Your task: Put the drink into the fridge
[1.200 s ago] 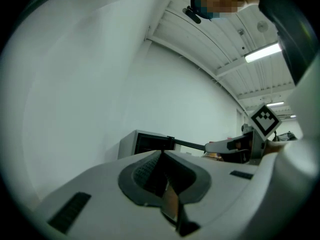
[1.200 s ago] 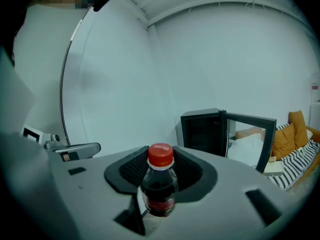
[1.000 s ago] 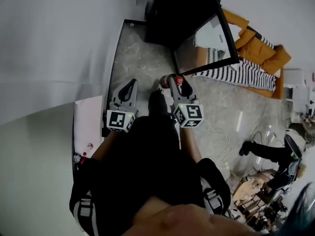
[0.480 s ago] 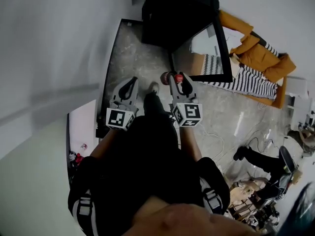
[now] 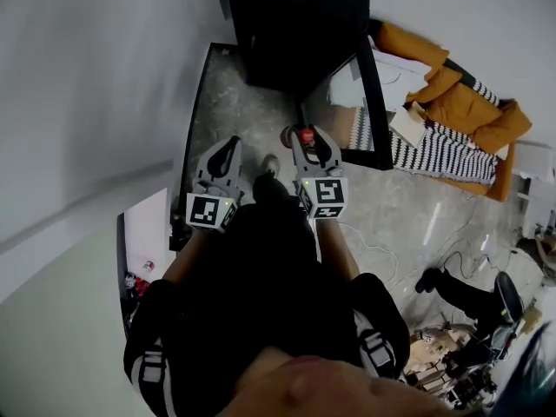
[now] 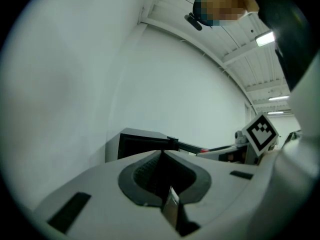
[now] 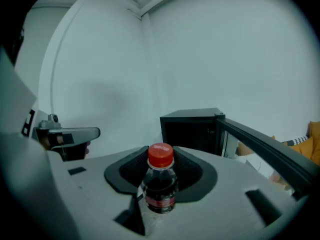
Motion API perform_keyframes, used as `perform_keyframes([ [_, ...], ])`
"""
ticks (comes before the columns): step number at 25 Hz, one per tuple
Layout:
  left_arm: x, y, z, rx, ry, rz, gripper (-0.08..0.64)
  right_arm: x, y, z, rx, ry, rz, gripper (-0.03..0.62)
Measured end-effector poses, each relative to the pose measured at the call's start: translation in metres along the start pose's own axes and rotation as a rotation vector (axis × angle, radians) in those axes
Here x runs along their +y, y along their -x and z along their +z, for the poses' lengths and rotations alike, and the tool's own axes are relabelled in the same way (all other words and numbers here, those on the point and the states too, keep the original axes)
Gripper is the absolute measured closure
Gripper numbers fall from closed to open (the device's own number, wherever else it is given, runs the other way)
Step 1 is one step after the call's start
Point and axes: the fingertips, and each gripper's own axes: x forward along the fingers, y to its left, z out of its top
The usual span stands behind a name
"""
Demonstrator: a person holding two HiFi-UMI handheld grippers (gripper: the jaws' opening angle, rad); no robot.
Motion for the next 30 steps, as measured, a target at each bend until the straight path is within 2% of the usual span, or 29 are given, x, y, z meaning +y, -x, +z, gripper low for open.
perform_keyframes([
  [8, -0.003, -0.031, -0.002, 0.008, -0.029, 0.028, 0.548, -0.031, -0.025, 0.008, -0.014, 0.0, 0.027, 0.451],
  [13, 0.002, -0.045, 0.006, 0.001, -0.018, 0.034, 0.548, -0.039, -0.039, 0.01, -0.008, -0.006, 0.029, 0.451],
  [23, 0.027, -0.093, 0.001, -0.003, -0.018, -0.019, 0.548, -0.056, -0.075, 0.012, 0.001, -0.006, -0.02, 0.451],
  [30, 0.064, -0.128, 0.015, -0.009, -0.017, -0.055, 0.548, -0.062, -0.109, 0.028, 0.003, 0.003, -0.058, 0.451],
])
